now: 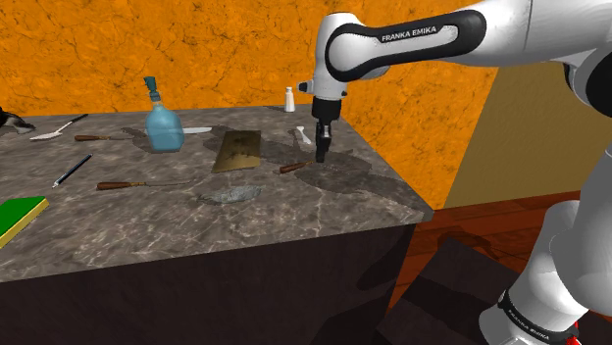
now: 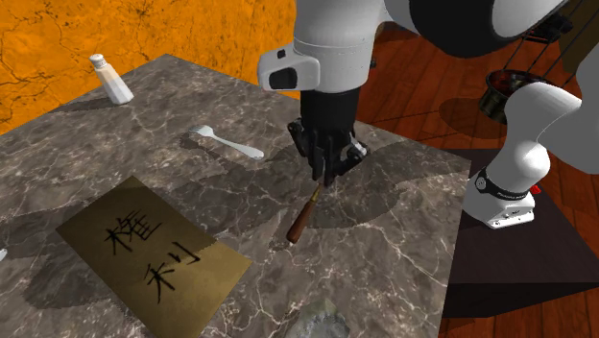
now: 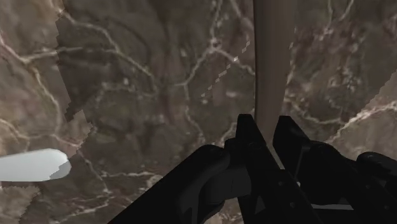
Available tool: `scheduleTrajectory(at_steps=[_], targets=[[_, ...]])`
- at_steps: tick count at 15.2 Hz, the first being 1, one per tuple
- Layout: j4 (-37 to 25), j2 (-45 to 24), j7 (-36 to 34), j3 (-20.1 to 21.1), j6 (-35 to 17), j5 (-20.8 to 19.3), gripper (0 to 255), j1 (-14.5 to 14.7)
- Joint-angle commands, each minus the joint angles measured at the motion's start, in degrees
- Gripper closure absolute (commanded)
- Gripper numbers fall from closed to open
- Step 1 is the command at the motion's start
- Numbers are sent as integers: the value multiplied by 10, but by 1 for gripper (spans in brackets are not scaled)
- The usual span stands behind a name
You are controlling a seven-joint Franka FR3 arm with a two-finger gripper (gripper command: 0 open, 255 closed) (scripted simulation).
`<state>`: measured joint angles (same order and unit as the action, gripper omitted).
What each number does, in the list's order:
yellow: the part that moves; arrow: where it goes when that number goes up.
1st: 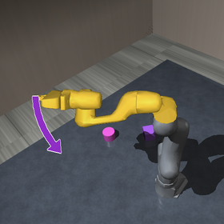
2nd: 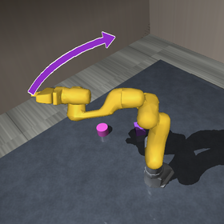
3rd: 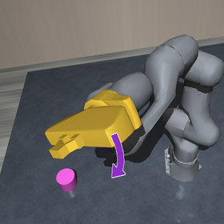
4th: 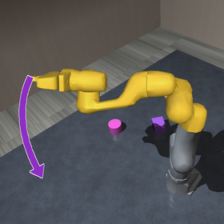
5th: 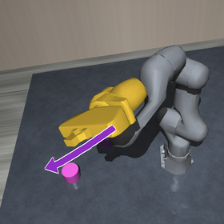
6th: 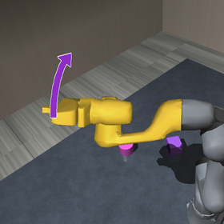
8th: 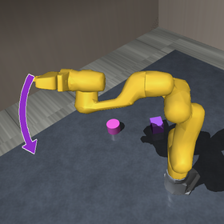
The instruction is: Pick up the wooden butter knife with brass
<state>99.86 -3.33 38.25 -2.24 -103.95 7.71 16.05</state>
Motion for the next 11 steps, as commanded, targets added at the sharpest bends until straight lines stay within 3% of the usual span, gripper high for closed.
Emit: scheduleTrajectory(at_steps=[1, 11], targets=[[-14, 1, -3, 0, 15, -1, 255, 0], [-83, -4, -10, 0, 79, -2, 255, -1]])
